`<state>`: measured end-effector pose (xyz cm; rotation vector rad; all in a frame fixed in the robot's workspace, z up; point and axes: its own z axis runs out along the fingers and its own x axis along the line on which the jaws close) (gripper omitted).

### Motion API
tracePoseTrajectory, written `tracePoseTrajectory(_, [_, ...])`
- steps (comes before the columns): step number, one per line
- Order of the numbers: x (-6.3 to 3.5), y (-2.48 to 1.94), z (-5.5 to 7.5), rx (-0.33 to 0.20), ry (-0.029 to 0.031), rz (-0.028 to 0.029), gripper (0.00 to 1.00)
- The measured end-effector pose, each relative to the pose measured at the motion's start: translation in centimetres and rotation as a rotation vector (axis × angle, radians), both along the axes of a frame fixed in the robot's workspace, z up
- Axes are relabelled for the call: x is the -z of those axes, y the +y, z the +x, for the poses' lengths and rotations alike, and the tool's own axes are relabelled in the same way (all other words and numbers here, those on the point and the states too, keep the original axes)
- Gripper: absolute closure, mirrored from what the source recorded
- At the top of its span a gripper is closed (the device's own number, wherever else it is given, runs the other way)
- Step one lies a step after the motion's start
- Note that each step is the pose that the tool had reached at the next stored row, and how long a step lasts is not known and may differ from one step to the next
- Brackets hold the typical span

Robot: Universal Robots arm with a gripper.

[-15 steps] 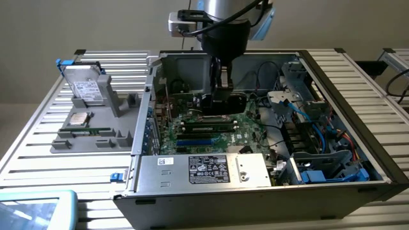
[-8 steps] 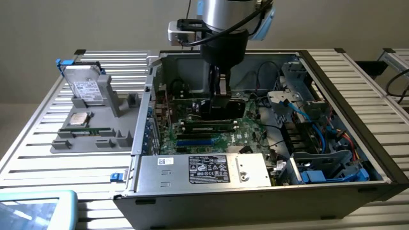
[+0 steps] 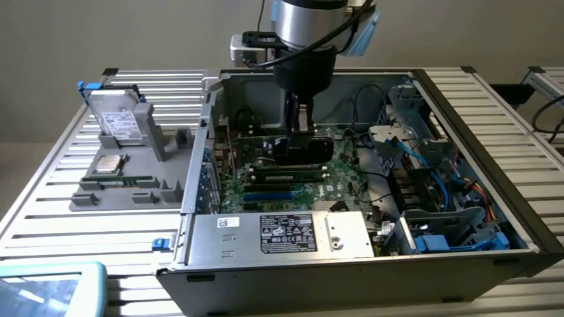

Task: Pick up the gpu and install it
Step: 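Insert the gpu into the slot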

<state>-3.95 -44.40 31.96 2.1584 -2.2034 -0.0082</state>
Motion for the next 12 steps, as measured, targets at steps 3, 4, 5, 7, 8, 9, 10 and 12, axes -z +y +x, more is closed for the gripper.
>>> tracePoseTrajectory(3, [0.38, 0.00, -0.1, 0.000, 0.0001, -0.0003, 0.73])
tracePoseTrajectory(4, [0.48, 0.00, -0.2, -0.001, 0.0001, -0.0004, 0.73])
tracePoseTrajectory(5, [0.55, 0.00, -0.3, -0.001, 0.0002, -0.0003, 0.73])
tracePoseTrajectory(7, [0.70, -0.04, -0.4, -0.001, 0.0001, -0.0003, 0.73])
tracePoseTrajectory(8, [0.83, -0.11, -0.4, -0.001, 0.0001, -0.0003, 0.73])
tracePoseTrajectory(9, [0.98, -0.26, -0.4, -0.002, 0.0002, -0.0008, 0.73])
tracePoseTrajectory(10, [1.19, -0.36, -0.4, -0.002, 0.0000, -0.0002, 0.73])
tracePoseTrajectory(12, [1.55, -0.45, -0.4, -0.002, 0.0003, -0.0001, 0.73])
